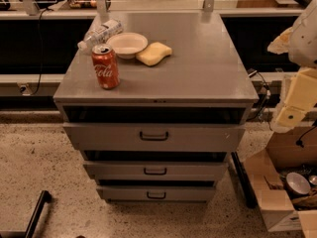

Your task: Open top drawer

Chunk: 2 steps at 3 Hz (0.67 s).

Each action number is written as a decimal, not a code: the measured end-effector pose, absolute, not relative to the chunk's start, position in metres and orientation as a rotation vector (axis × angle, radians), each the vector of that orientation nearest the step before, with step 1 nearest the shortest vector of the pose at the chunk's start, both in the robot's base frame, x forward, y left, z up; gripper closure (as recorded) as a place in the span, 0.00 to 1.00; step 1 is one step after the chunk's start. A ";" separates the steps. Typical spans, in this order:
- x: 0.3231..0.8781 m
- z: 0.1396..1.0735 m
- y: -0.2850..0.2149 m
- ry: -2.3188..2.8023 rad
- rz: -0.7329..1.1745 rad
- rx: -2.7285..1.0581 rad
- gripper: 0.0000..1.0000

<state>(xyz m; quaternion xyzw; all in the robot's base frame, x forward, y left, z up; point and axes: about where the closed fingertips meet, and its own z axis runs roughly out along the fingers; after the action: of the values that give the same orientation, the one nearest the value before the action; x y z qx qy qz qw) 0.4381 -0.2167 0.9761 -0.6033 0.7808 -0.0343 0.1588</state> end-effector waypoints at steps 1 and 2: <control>0.438 0.976 -0.217 2.232 -0.098 -1.725 0.00; 0.437 0.956 -0.211 2.246 -0.049 -1.730 0.00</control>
Offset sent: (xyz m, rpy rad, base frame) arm -0.0028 0.0199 -0.0770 0.0708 0.1363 0.0100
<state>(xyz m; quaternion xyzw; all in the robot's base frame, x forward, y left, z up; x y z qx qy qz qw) 0.4375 -0.2108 0.9561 -0.6031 0.7827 -0.0170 0.1525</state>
